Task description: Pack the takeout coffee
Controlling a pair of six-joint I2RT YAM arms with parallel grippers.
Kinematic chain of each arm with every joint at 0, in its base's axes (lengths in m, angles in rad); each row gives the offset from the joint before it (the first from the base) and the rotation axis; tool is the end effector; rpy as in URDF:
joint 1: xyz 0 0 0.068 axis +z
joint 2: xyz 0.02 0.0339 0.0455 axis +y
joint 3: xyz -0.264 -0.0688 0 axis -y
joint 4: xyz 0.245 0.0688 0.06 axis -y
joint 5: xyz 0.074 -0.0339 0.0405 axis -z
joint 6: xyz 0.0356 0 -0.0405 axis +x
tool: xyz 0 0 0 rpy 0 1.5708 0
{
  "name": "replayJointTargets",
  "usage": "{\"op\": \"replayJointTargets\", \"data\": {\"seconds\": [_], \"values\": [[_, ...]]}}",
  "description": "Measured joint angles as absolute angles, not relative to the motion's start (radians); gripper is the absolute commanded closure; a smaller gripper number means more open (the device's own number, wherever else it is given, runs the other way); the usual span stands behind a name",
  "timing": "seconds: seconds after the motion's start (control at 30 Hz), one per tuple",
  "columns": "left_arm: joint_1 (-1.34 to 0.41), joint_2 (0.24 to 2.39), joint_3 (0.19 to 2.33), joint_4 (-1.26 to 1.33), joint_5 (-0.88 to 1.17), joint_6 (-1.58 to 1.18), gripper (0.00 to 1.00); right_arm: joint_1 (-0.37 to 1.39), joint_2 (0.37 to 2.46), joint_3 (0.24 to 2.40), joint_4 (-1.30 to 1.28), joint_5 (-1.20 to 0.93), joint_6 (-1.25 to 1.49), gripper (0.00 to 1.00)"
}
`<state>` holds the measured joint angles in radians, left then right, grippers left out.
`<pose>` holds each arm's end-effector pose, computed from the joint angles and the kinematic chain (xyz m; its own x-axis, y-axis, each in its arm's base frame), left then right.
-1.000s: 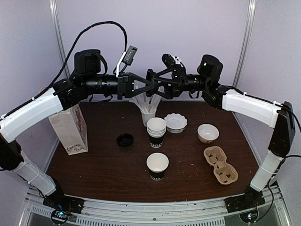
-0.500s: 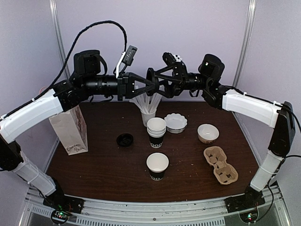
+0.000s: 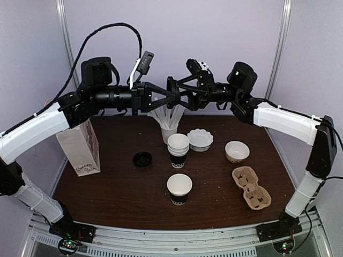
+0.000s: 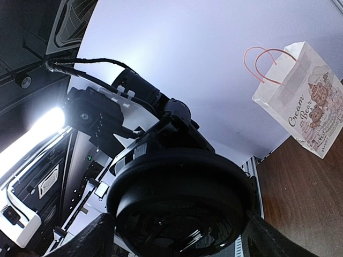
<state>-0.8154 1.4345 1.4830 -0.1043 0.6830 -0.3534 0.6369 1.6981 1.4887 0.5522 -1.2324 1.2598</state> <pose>0.2081 -0.2537 0.4412 -0.3808 0.0128 -0.9246 0.9219 0.0826 -0.3786 0.2907 0.2568 0.4120 -0.7852 -0.1877 -0.5901 -0.5362 -0.2703 0.7996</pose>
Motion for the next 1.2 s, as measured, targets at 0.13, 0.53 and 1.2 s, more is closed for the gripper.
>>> {"op": "replayJointTargets", "data": {"seconds": [0.13, 0.53, 1.2], "values": [[-0.815, 1.435, 1.479, -0.106, 0.676, -0.353, 0.95, 0.637, 1.695, 1.480, 0.536, -1.230, 1.235, 0.17], [-0.815, 1.435, 1.470, -0.105, 0.669, -0.350, 0.94, 0.637, 1.673, 1.480, 0.451, -1.230, 1.146, 0.08], [-0.822, 1.448, 1.467, -0.081, 0.720, -0.350, 0.77, 0.640, 1.674, 1.480, 0.453, -1.231, 1.168, 0.29]]}}
